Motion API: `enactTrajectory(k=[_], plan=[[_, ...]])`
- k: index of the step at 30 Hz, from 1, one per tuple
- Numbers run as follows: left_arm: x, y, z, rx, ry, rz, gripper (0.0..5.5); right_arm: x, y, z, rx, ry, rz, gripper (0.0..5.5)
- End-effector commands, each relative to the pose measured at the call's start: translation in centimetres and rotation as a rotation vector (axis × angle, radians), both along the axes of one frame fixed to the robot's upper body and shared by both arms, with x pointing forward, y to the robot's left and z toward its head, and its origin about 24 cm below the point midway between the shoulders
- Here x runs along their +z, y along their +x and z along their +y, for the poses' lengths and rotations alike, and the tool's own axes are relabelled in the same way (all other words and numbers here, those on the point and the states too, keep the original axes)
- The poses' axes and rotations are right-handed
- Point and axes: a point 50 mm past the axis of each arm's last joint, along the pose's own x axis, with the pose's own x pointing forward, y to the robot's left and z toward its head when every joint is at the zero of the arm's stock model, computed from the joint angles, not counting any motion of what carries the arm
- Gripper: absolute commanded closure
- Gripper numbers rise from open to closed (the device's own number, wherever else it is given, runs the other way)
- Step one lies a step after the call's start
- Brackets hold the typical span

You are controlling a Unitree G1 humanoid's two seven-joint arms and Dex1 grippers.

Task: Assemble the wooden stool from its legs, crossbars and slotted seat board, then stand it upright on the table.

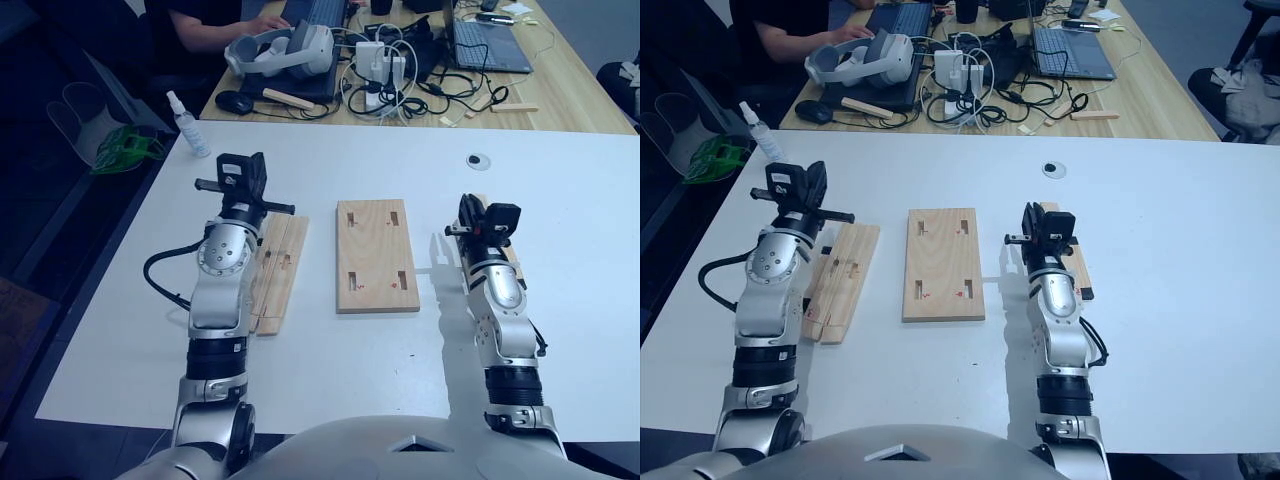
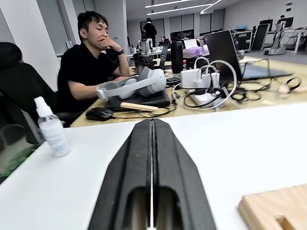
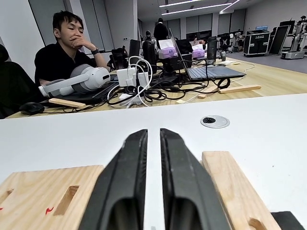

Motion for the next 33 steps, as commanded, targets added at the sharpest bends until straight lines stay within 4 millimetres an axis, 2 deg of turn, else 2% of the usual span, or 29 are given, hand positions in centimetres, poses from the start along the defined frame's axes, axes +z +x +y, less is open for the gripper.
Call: enactTrajectory(k=[1,4,6,7,10,13,15,20,23,30,33], plan=[[0.9,-0.4,-2.4,-0.104,-0.184,-0.059,5.32,1.2,0.3,0.4,0.031,-0.002,-0.046,5.05],[1.0,-0.4,-2.5,-0.084,-0.212,-0.062,4.96,1.4,0.1,0.9,0.080,-0.022,-0.053,4.63],[0.2,-0.2,-1.2,-0.037,-0.113,-0.010,4.70,1.1,-0.1,0.8,0.066,-0.011,-0.038,4.63],[-0.3,0.0,0.0,-0.002,-0.044,0.028,4.63,0.9,-0.2,0.5,0.044,-0.001,-0.031,4.63],[-1.7,0.1,3.7,0.073,0.164,0.157,3.96,0.2,-0.7,-0.3,-0.017,0.014,-0.007,4.63],[-3.8,-1.8,8.0,0.129,0.334,0.330,3.51,-0.1,-1.3,-0.6,-0.037,0.017,0.008,4.63],[-4.8,-3.3,9.3,0.118,0.361,0.418,3.21,-0.3,-1.8,-0.9,-0.056,0.021,0.018,4.63],[-5.5,-6.0,9.4,0.014,0.380,0.524,2.55,-0.6,-3.1,-1.8,-0.112,0.042,0.039,4.63],[-6.0,-7.4,9.1,0.011,0.372,0.562,2.04,-0.6,-3.4,-2.0,-0.133,0.066,0.047,4.63],[-7.0,-9.2,8.9,-0.010,0.412,0.677,1.03,-0.6,-4.1,-2.0,-0.144,0.083,0.059,4.63],[-7.1,-9.3,8.5,-0.047,0.410,0.689,0.80,-0.7,-4.1,-2.0,-0.147,0.088,0.062,4.63]])
